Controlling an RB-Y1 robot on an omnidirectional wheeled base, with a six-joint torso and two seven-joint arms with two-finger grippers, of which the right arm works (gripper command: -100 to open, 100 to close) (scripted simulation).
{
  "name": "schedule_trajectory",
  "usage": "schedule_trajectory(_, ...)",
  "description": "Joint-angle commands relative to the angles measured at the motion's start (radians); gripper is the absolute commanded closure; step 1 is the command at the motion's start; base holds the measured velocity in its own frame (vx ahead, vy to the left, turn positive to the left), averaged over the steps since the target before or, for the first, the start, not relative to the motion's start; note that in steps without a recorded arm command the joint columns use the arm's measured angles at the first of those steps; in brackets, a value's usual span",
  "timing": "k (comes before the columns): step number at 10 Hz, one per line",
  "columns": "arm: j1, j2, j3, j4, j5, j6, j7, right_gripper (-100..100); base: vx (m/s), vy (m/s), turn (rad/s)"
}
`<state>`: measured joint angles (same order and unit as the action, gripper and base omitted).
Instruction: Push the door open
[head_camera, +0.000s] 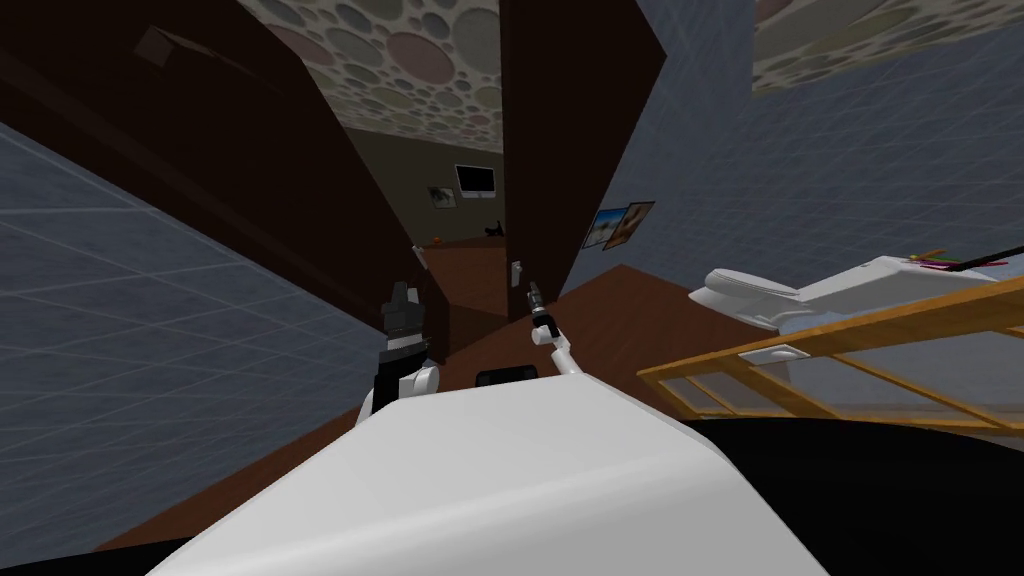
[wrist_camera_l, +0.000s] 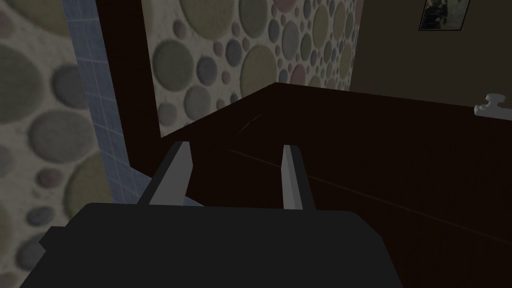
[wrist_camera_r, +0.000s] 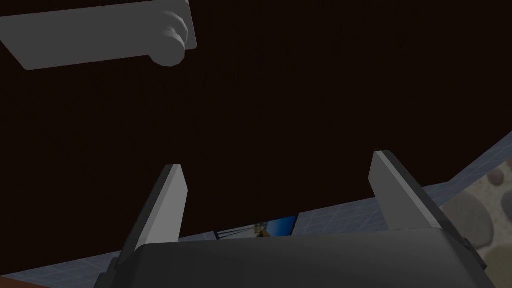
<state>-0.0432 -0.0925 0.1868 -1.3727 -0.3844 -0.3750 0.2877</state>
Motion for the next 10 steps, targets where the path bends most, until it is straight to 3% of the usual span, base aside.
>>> schedule_trajectory(1,-0.017,0.002,0.006,0.03,-0.009,-0.002,0.007,-100,0.042,-0.114,0.091)
schedule_trajectory(10,-0.12,0.028,0.042,0.204,-0.065,-0.006,0.053,-100,0.048,-0.137,0.126)
